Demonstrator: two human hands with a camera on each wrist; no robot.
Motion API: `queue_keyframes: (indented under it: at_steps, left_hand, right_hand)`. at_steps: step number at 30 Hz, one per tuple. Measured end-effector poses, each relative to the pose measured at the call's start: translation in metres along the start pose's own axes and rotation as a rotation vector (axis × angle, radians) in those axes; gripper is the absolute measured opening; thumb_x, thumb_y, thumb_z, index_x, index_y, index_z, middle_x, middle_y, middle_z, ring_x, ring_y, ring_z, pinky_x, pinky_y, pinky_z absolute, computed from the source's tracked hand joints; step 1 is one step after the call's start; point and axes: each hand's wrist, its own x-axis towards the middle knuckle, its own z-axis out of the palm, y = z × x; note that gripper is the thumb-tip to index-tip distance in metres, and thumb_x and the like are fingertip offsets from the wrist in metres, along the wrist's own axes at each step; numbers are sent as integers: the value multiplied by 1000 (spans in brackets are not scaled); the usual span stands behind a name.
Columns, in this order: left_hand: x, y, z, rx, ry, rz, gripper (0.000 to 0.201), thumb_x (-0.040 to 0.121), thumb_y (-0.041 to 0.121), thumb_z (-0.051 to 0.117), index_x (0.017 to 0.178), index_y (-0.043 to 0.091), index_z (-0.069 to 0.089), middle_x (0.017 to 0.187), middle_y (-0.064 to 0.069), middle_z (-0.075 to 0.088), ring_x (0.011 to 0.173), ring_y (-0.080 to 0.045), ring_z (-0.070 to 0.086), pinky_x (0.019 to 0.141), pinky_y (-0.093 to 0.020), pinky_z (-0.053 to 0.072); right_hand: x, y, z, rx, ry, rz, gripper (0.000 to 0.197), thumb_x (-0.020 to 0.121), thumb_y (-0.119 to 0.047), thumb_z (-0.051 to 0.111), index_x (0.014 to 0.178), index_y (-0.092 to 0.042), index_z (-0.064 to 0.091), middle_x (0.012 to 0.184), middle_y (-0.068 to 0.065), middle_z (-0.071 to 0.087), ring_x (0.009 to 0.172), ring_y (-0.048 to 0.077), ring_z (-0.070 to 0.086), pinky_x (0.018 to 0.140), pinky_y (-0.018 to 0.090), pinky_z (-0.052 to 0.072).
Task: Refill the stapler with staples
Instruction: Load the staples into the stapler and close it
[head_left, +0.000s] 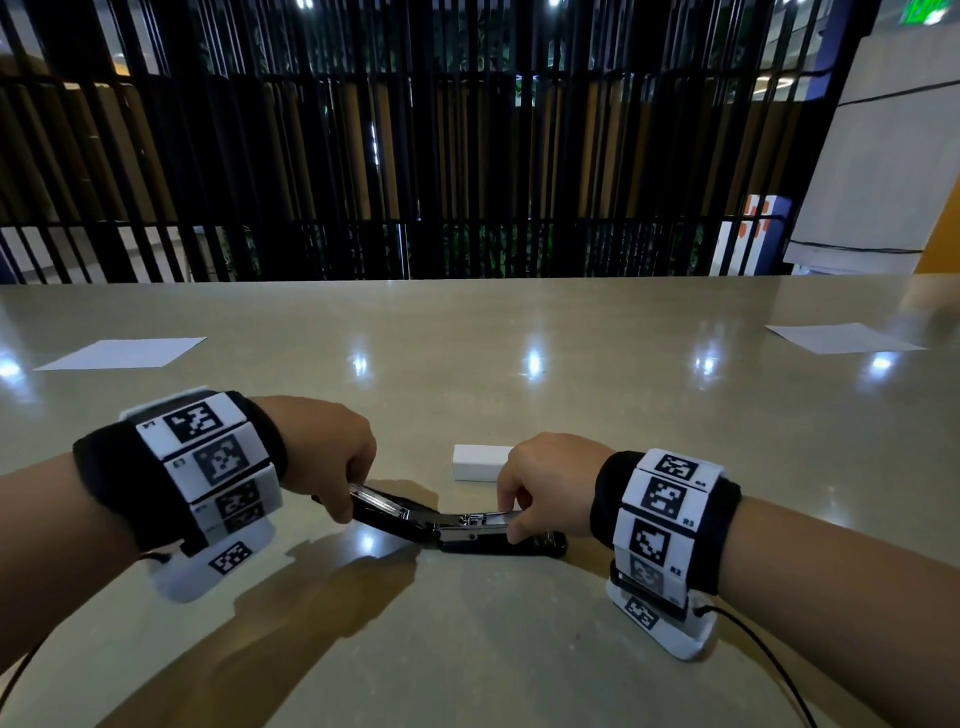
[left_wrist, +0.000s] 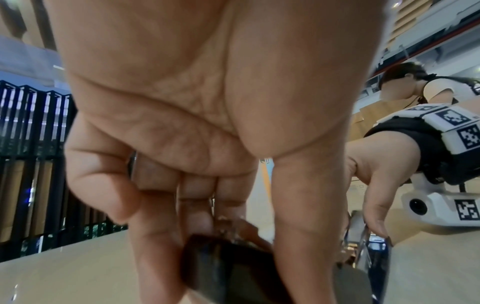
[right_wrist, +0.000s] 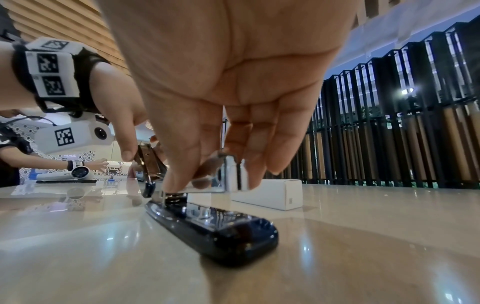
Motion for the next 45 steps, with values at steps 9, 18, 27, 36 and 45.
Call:
queue_keyframes:
  at_steps: [9, 18, 27, 36, 45]
  left_hand:
    - [-9, 8, -19, 7, 66, -14, 35, 76, 44, 70, 105, 25, 68, 101, 5, 69, 81, -13, 58, 63, -21, 40]
    - [-13, 30, -33, -141, 293, 133, 28, 77, 40, 71, 101, 25, 65, 95, 8, 66, 86, -14, 61, 70, -24, 47]
    - [11, 91, -15, -359, 376, 293, 36, 78, 37, 72, 108, 24, 58, 108, 7, 64, 87, -12, 59, 76, -27, 50]
    - [22, 106, -6, -269, 377, 331, 37, 78, 41, 69, 109, 24, 62, 108, 3, 65, 88, -16, 59, 75, -30, 49]
    - [31, 111, 5, -229, 389, 334, 32, 76, 45, 69, 102, 26, 63, 105, 3, 66, 93, -21, 61, 70, -32, 45]
  right_hand:
    - [-19, 13, -3, -22, -4, -31, 25, 91, -22, 61, 114, -24, 70, 117, -5, 69, 105, 15, 62, 84, 22, 43]
    - [-22, 20, 2, 90, 38, 37, 25, 87, -18, 65, 109, -20, 53, 105, -1, 68, 95, 20, 62, 81, 31, 49]
    - [-22, 20, 0, 162, 46, 80, 63, 83, -22, 71, 131, -19, 31, 92, 2, 66, 85, 22, 63, 75, 36, 54]
    - [-29, 37, 7, 161, -32, 148, 92, 80, -22, 74, 149, -30, 14, 107, -2, 71, 98, 18, 65, 82, 31, 53]
    - [-36, 42, 10, -88, -194, 165, 21, 82, -40, 70, 84, -19, 65, 71, -7, 51, 67, 18, 51, 62, 29, 45]
